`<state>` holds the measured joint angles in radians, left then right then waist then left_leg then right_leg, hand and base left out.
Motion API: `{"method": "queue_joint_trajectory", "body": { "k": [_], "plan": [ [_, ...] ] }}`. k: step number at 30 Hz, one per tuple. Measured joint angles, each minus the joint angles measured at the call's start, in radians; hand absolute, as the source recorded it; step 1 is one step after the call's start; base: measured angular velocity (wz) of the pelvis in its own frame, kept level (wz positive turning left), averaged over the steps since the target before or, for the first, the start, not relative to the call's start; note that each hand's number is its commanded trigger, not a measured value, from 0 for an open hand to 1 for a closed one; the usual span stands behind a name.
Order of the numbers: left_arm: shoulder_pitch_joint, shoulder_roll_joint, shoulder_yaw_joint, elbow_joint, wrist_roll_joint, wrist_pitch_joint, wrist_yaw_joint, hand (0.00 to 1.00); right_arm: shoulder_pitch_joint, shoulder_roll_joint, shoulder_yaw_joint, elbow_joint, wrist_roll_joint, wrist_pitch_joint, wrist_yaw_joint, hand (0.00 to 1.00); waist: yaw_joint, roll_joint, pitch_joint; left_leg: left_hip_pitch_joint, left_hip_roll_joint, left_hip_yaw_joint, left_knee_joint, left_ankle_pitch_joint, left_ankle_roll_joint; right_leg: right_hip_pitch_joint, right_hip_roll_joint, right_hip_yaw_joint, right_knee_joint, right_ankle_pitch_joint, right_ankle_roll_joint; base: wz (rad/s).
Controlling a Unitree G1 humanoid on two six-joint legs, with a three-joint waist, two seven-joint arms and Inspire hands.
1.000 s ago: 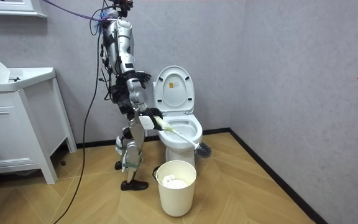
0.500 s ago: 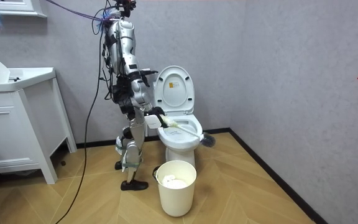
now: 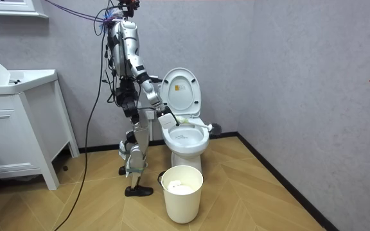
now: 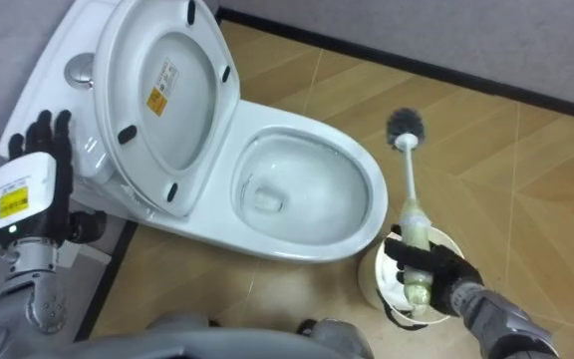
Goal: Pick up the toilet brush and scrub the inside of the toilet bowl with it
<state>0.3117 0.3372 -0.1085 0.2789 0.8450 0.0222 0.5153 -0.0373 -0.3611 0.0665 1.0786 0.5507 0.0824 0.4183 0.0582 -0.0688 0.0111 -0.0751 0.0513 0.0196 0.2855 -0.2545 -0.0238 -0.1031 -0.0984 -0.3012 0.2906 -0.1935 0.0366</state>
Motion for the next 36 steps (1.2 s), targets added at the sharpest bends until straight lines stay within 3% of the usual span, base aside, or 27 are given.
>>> {"method": "queue_joint_trajectory", "body": {
  "k": [5,9,15,21,24,28,31,36],
  "plan": [
    [-0.024,0.015,-0.015,0.026,-0.007,-0.004,-0.055,0.00,-0.004,-0.002,0.036,-0.106,-0.145,-0.012,-0.014,1.00,0.001,-0.005,0.0006,-0.001,-0.004,0.003,-0.017,0.011,0.001,-0.002,-0.004,0.000,0.000,0.000,-0.001,0.00],
    [-0.033,0.031,-0.015,0.028,-0.006,-0.010,-0.093,0.00,-0.007,-0.002,0.067,-0.168,-0.175,-0.023,-0.016,1.00,0.003,-0.008,0.0006,-0.001,-0.004,0.003,-0.017,0.012,0.001,0.000,-0.004,0.000,0.001,0.001,-0.001,0.00],
    [-0.054,0.031,-0.015,0.039,-0.008,-0.007,-0.128,0.00,-0.041,-0.002,0.069,-0.211,-0.318,-0.024,-0.004,1.00,0.005,-0.006,-0.0001,-0.001,-0.006,0.007,-0.017,0.018,0.003,-0.002,-0.008,-0.001,0.001,0.007,0.000,0.00],
    [-0.056,0.031,-0.013,0.056,-0.007,-0.007,-0.146,0.00,-0.038,-0.003,0.069,-0.246,-0.403,-0.023,-0.001,1.00,0.009,-0.003,-0.0112,-0.001,-0.008,0.006,-0.018,0.021,0.004,-0.002,-0.009,0.000,0.002,0.007,0.000,0.00],
    [-0.063,0.031,-0.014,0.056,-0.007,-0.009,-0.149,0.00,-0.042,-0.005,0.069,-0.223,-0.422,-0.023,-0.003,1.00,0.022,-0.013,-0.0157,-0.001,-0.008,0.004,-0.018,0.022,0.003,-0.002,-0.009,-0.001,0.004,0.008,-0.001,0.00],
    [-0.085,0.031,-0.012,0.057,-0.006,-0.023,-0.154,0.00,-0.054,-0.007,0.070,-0.159,-0.495,-0.023,-0.027,1.00,0.034,-0.030,-0.0087,-0.012,-0.009,0.000,-0.015,0.022,0.003,-0.005,-0.010,-0.005,0.007,0.008,-0.001,0.03],
    [-0.118,0.033,-0.009,0.056,-0.007,-0.038,-0.149,0.00,-0.086,-0.009,0.070,-0.083,-0.552,-0.019,-0.038,1.00,0.038,-0.042,-0.0086,-0.058,-0.012,-0.013,0.004,0.025,0.003,-0.042,-0.014,-0.013,0.019,0.009,-0.002,0.11],
    [-0.157,0.034,-0.014,0.056,-0.008,-0.060,-0.155,0.00,-0.150,-0.013,0.092,0.045,-0.559,-0.017,-0.062,1.00,0.063,-0.043,-0.0060,-0.127,-0.011,-0.030,0.041,0.027,0.002,-0.095,-0.014,-0.022,0.031,0.018,-0.010,0.07]
  ]
}}
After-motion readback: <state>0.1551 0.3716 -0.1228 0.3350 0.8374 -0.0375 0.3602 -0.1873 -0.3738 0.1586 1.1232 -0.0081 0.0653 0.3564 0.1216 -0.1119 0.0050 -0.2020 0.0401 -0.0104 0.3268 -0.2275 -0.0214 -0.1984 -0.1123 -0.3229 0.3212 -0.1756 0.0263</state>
